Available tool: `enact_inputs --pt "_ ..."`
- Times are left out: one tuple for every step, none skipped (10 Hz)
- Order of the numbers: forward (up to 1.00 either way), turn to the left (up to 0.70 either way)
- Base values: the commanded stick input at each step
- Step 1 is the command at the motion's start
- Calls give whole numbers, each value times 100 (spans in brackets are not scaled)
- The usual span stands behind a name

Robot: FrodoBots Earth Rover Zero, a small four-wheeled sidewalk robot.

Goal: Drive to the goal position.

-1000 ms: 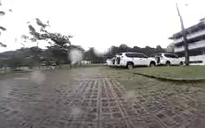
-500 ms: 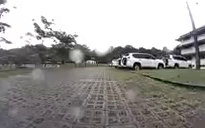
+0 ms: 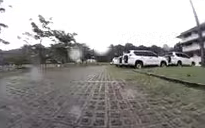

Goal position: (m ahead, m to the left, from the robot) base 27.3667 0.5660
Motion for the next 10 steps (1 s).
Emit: enact_inputs --pt "85 0" --pt "85 0" --pt "85 0" --pt "85 0" --pt "85 0" --pt "85 0" --pt "85 0" --pt "85 0" --pt "85 0" --pt "85 0"
